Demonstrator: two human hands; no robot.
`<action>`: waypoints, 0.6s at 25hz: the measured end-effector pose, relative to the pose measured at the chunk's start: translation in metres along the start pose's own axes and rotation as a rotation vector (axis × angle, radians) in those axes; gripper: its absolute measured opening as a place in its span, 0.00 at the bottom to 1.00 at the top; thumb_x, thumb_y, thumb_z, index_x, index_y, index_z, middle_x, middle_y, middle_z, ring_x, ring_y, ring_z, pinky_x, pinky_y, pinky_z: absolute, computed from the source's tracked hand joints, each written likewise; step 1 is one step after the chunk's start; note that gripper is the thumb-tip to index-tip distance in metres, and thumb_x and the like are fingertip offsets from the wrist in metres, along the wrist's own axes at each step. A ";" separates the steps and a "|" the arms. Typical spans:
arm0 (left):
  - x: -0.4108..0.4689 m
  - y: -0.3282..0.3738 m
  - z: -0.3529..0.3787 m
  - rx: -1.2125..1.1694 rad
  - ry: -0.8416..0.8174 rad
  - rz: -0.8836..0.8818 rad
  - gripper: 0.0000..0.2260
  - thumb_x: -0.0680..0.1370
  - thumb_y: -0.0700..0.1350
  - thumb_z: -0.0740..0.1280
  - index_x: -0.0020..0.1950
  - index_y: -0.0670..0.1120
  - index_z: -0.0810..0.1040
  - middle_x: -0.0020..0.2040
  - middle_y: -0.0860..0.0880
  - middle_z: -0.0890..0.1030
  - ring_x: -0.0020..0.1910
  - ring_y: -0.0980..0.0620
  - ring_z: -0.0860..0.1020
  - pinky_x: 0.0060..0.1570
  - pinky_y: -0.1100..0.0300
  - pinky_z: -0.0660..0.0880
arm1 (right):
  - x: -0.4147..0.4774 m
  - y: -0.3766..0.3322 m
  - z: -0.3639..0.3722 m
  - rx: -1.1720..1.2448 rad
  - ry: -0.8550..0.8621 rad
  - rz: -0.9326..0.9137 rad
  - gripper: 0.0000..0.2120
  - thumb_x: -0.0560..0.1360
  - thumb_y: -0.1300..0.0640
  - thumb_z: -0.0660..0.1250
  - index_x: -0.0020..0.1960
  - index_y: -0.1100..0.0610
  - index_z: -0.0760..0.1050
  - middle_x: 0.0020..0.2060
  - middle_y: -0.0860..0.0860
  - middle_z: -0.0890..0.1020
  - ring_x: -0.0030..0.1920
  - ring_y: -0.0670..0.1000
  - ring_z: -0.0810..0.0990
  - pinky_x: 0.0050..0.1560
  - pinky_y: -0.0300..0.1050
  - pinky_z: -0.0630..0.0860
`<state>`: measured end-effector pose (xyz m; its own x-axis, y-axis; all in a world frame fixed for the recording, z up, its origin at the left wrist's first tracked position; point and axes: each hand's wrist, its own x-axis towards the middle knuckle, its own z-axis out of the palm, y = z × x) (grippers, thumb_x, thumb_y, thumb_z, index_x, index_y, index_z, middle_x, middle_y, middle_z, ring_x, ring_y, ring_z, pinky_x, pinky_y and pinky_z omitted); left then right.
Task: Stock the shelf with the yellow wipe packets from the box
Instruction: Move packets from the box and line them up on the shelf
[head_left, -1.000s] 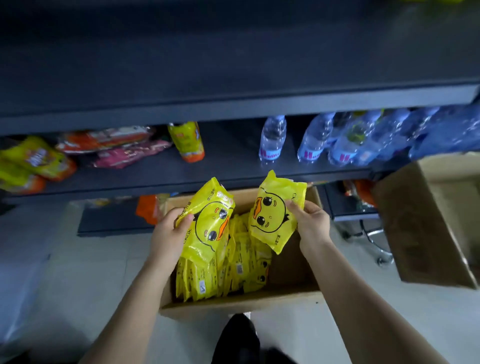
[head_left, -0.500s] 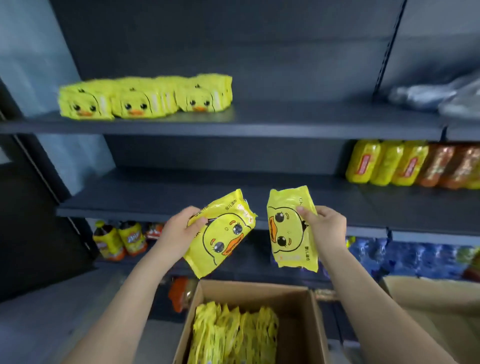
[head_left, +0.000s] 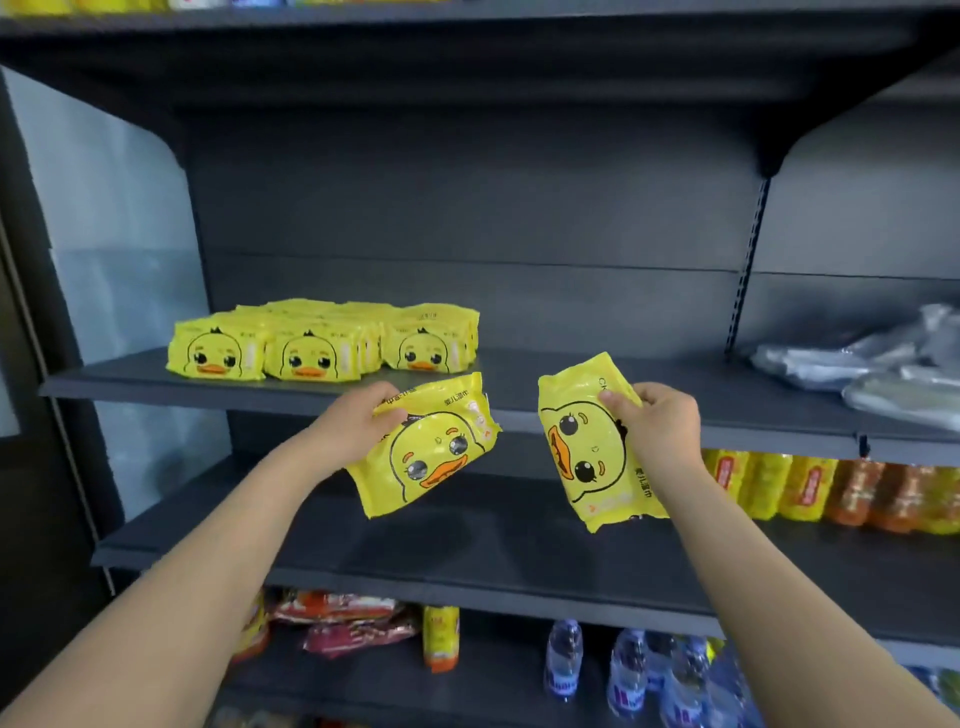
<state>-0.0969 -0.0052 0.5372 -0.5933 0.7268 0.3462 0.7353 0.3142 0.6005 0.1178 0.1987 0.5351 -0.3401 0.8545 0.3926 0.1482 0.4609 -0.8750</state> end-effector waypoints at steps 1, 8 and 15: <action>0.018 -0.005 -0.007 0.017 -0.025 0.008 0.07 0.80 0.45 0.60 0.57 0.47 0.73 0.57 0.49 0.75 0.55 0.51 0.73 0.49 0.59 0.68 | 0.011 -0.007 0.008 -0.023 -0.010 -0.024 0.09 0.74 0.51 0.69 0.44 0.58 0.79 0.37 0.52 0.82 0.39 0.53 0.80 0.42 0.47 0.76; 0.152 -0.045 -0.033 0.070 -0.072 0.115 0.15 0.80 0.44 0.60 0.66 0.44 0.70 0.68 0.46 0.70 0.66 0.48 0.69 0.59 0.59 0.66 | 0.080 -0.042 0.090 -0.095 -0.009 -0.063 0.10 0.74 0.50 0.69 0.45 0.57 0.79 0.39 0.53 0.83 0.40 0.54 0.82 0.44 0.49 0.78; 0.254 -0.067 -0.019 0.193 -0.167 0.253 0.15 0.80 0.44 0.59 0.67 0.43 0.69 0.68 0.46 0.71 0.66 0.47 0.69 0.61 0.57 0.67 | 0.123 -0.047 0.151 -0.113 0.085 -0.042 0.09 0.73 0.51 0.70 0.42 0.57 0.78 0.37 0.53 0.83 0.40 0.55 0.82 0.42 0.48 0.77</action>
<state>-0.3029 0.1462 0.5987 -0.3345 0.8811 0.3344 0.9099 0.2095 0.3580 -0.0708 0.2463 0.5819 -0.2691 0.8490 0.4547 0.2404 0.5164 -0.8219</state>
